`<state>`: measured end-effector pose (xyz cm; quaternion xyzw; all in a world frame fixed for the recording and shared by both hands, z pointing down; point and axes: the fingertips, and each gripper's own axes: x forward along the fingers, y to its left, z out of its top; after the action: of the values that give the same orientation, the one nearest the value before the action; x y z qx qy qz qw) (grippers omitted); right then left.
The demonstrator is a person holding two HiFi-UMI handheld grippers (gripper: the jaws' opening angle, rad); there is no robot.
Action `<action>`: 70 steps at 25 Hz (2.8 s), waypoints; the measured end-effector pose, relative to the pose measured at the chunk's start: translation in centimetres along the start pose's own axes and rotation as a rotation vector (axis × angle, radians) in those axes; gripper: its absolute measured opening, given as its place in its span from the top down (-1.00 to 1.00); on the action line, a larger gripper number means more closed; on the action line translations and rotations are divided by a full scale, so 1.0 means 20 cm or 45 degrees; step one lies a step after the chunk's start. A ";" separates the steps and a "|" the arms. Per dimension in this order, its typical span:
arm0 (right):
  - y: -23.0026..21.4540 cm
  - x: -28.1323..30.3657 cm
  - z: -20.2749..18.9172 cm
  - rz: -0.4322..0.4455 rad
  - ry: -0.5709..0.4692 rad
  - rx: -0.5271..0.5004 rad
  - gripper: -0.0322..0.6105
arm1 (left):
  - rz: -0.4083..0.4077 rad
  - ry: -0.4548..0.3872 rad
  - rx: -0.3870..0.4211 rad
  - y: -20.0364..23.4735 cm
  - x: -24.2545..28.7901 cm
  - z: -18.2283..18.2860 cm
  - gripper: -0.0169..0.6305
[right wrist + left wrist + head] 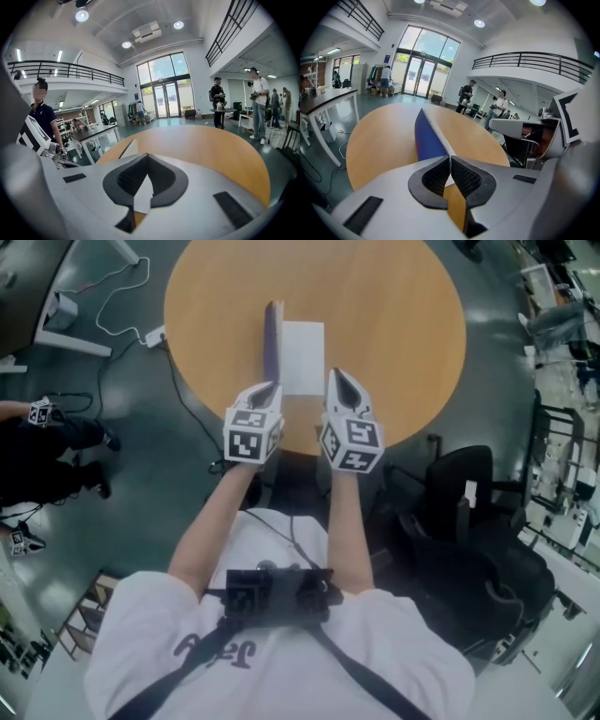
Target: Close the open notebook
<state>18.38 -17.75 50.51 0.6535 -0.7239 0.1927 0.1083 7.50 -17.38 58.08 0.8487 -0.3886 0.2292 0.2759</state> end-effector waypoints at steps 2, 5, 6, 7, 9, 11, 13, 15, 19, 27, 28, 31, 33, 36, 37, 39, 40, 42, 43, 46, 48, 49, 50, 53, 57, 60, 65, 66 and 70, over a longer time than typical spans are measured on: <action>-0.01 0.00 0.00 -0.008 0.001 0.003 0.87 | -0.016 0.005 0.005 -0.02 0.02 0.00 0.87; -0.05 -0.01 0.00 -0.026 0.001 0.010 0.87 | -0.044 0.010 0.016 -0.07 0.06 0.00 0.87; -0.06 -0.01 0.00 -0.032 0.003 0.012 0.87 | -0.054 0.010 0.016 -0.08 0.07 0.00 0.87; -0.07 -0.01 0.00 -0.039 0.004 0.015 0.87 | -0.066 0.009 0.015 -0.10 0.09 -0.01 0.87; -0.09 -0.02 -0.01 -0.049 0.008 0.022 0.87 | -0.090 0.008 0.008 -0.14 0.12 -0.02 0.87; -0.10 -0.02 -0.01 -0.056 0.009 0.023 0.87 | -0.109 0.011 0.004 -0.16 0.15 -0.04 0.87; -0.12 -0.02 -0.01 -0.061 0.012 0.027 0.87 | -0.124 0.020 0.012 -0.18 0.19 -0.05 0.87; -0.13 -0.02 -0.02 -0.068 0.021 0.035 0.87 | -0.134 0.035 0.024 -0.21 0.22 -0.08 0.87; -0.17 -0.02 -0.04 -0.082 0.033 0.050 0.87 | -0.142 0.040 0.048 -0.25 0.29 -0.12 0.87; -0.23 -0.04 -0.07 -0.101 0.047 0.068 0.87 | -0.143 0.122 0.063 -0.28 0.44 -0.25 0.87; -0.23 -0.04 -0.08 -0.104 0.051 0.072 0.87 | -0.142 0.135 0.061 -0.28 0.46 -0.27 0.87; -0.25 -0.03 -0.09 -0.107 0.059 0.081 0.87 | -0.144 0.177 0.051 -0.29 0.50 -0.31 0.87; -0.26 -0.03 -0.10 -0.110 0.063 0.085 0.87 | -0.144 0.210 0.042 -0.28 0.53 -0.34 0.87; -0.28 -0.03 -0.11 -0.114 0.070 0.094 0.87 | -0.144 0.265 0.043 -0.28 0.56 -0.38 0.87; -0.28 -0.03 -0.12 -0.115 0.072 0.098 0.87 | -0.143 0.288 0.045 -0.28 0.57 -0.40 0.87; -0.29 -0.02 -0.12 -0.117 0.074 0.103 0.87 | -0.139 0.323 0.056 -0.27 0.59 -0.42 0.87; -0.29 -0.02 -0.12 -0.116 0.074 0.104 0.87 | -0.139 0.336 0.063 -0.27 0.60 -0.43 0.87; -0.29 -0.01 -0.11 -0.114 0.074 0.106 0.87 | -0.139 0.364 0.070 -0.27 0.60 -0.44 0.86; -0.29 -0.01 -0.11 -0.114 0.071 0.107 0.87 | -0.139 0.376 0.070 -0.27 0.60 -0.44 0.86; -0.31 -0.03 -0.08 -0.133 0.044 0.109 0.87 | -0.151 0.387 0.073 -0.28 0.60 -0.45 0.86; -0.34 -0.05 -0.06 -0.154 0.020 0.111 0.87 | -0.153 0.382 0.095 -0.29 0.61 -0.46 0.86; -0.35 -0.05 -0.06 -0.160 0.014 0.116 0.87 | -0.150 0.380 0.108 -0.29 0.61 -0.47 0.86; -0.36 -0.05 -0.06 -0.163 0.012 0.124 0.87 | -0.147 0.382 0.120 -0.29 0.62 -0.47 0.86; -0.37 -0.05 -0.05 -0.174 0.002 0.141 0.87 | -0.170 0.400 0.122 -0.30 0.61 -0.49 0.86; -0.34 -0.07 -0.01 -0.195 -0.042 0.127 0.87 | -0.248 0.380 0.068 -0.33 0.60 -0.46 0.86; -0.31 -0.09 0.00 -0.194 -0.054 0.124 0.87 | -0.292 0.348 0.048 -0.34 0.56 -0.45 0.85; -0.26 -0.10 0.07 -0.183 -0.094 0.105 0.87 | -0.366 0.255 0.036 -0.36 0.49 -0.37 0.82; -0.25 -0.10 0.09 -0.178 -0.105 0.097 0.87 | -0.380 0.237 0.038 -0.37 0.47 -0.35 0.78; -0.19 -0.13 0.16 -0.164 -0.152 0.064 0.87 | -0.392 0.187 0.054 -0.33 0.41 -0.32 0.67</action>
<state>22.83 -16.96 47.12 0.7114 -0.6807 0.1641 0.0606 16.46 -14.00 65.77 0.8847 -0.2280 0.2539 0.3175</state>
